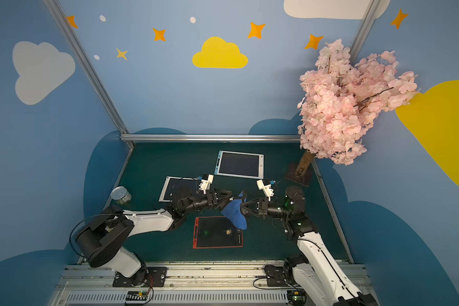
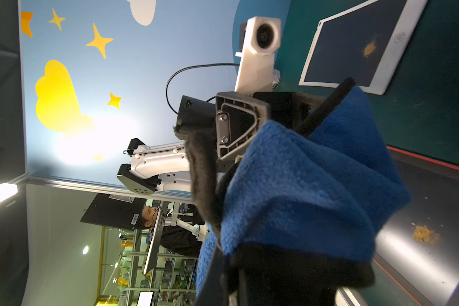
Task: Wipe the drawing tablet
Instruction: Wipe the dirt from the drawing tablet.
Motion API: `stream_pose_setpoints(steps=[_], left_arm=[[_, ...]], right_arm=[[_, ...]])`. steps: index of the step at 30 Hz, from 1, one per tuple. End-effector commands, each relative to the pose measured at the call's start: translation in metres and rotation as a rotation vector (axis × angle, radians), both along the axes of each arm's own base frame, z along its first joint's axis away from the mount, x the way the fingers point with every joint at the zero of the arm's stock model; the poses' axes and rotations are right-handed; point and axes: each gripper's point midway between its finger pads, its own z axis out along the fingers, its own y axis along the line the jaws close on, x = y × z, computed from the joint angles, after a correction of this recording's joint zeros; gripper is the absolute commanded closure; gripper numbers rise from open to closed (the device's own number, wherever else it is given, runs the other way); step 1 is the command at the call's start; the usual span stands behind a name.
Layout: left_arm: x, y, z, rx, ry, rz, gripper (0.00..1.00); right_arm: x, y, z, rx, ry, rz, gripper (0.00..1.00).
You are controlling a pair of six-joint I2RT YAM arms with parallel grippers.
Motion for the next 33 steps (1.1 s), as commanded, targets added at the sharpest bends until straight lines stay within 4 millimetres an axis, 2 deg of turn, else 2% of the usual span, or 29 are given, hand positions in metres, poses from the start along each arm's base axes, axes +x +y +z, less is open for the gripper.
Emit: stream_pose_setpoints(steps=[1,3,6,10,13,15,18,20,25,31,33], left_arm=[[-0.01,-0.013,0.038,-0.083,-0.081,-0.057,0.29],[-0.018,-0.016,0.045,-0.09,-0.091,-0.08,0.28],[-0.028,-0.008,0.051,-0.074,-0.11,-0.081,0.27],[-0.045,0.013,0.04,0.062,-0.152,-0.058,0.26],[-0.056,0.032,0.031,0.154,-0.178,-0.026,0.24],[-0.064,0.04,0.031,0.174,-0.194,-0.019,0.24],[-0.073,0.051,0.029,0.221,-0.208,-0.018,0.24],[-0.076,0.061,0.019,0.292,-0.215,-0.004,0.24],[-0.078,0.101,-0.026,0.576,-0.19,0.068,0.29],[-0.079,0.141,-0.074,0.822,-0.155,0.129,0.56],[-0.08,0.15,-0.091,0.889,-0.122,0.136,0.61]], right_arm=[[-0.006,0.002,0.024,0.027,-0.079,0.025,1.0],[-0.007,0.0,0.022,-0.008,-0.085,0.011,1.0],[-0.01,-0.009,0.025,-0.128,-0.135,-0.04,1.0],[-0.007,-0.031,0.035,-0.309,-0.262,-0.19,1.0],[-0.003,-0.04,0.053,-0.306,-0.361,-0.279,1.0],[-0.003,-0.039,0.06,-0.286,-0.369,-0.278,1.0],[-0.001,-0.035,0.059,-0.286,-0.351,-0.244,1.0],[0.001,-0.035,0.05,-0.311,-0.35,-0.236,1.0],[0.001,-0.036,0.018,-0.391,-0.286,-0.205,1.0],[0.005,-0.021,-0.009,-0.394,-0.235,-0.157,1.0],[0.004,-0.008,-0.019,-0.409,-0.225,-0.118,1.0]])
